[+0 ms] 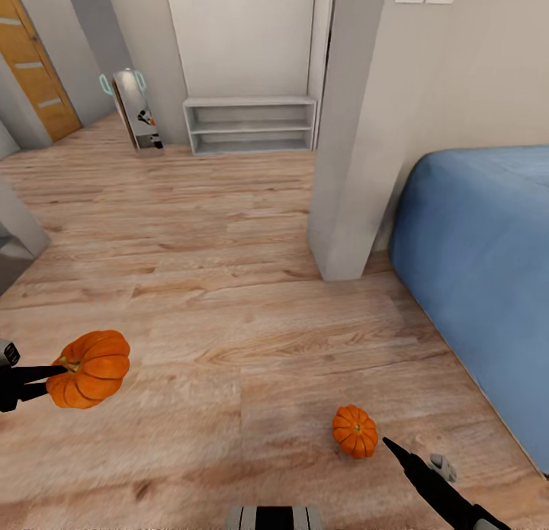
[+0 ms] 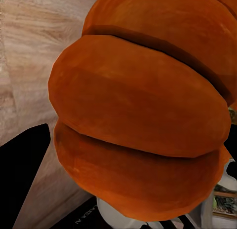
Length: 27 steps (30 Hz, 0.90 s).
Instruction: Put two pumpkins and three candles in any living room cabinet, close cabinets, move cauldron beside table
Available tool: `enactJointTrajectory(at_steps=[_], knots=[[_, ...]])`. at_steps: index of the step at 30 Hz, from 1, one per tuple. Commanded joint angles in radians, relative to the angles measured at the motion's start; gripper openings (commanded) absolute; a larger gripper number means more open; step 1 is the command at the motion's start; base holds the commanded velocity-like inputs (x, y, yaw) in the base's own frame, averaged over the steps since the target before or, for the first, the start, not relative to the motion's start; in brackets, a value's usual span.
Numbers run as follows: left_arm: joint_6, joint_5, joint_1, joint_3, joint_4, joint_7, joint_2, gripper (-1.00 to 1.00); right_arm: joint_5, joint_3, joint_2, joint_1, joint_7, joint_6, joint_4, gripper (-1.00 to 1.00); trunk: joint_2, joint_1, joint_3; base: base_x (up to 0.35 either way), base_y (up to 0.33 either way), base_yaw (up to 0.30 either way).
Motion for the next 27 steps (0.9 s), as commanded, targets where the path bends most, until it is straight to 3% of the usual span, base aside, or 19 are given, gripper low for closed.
enactJointTrajectory(at_steps=[1,14,17,19,23,27], knots=[[0.006,0.005,-0.002,-0.003,0.001,0.001,0.001,-1.00,-0.009,0.008,0.000,-0.001,0.005,0.005,0.003,1.00,-0.001,0.000,-0.005,0.000,0.000,0.000],[0.006,0.004,-0.002,-0.003,-0.001,-0.010,0.001,-1.00,-0.010,0.007,0.000,-0.001,-0.010,0.012,0.003,1.00,-0.004,0.006,-0.055,0.000,0.000,0.000],[0.005,0.004,-0.002,-0.003,-0.002,-0.016,0.001,-1.00,-0.013,0.005,-0.007,-0.001,-0.016,0.060,0.002,1.00,-0.004,0.007,-0.067,0.000,0.000,0.000],[0.005,0.004,-0.002,-0.003,-0.001,-0.017,0.001,-1.00,-0.028,-0.006,-0.025,-0.001,-0.018,0.112,0.001,1.00,-0.005,0.008,-0.074,0.000,0.000,0.000],[0.005,0.004,-0.002,-0.003,-0.001,-0.019,0.001,-1.00,-0.126,-0.063,-0.077,-0.001,-0.029,0.222,-0.002,1.00,-0.005,0.009,-0.082,0.000,0.000,0.000],[0.004,0.004,-0.002,-0.003,-0.001,-0.019,0.000,-1.00,-0.185,-0.083,-0.110,-0.002,-0.065,0.273,-0.006,1.00,-0.005,0.009,-0.082,0.000,0.000,0.000]])
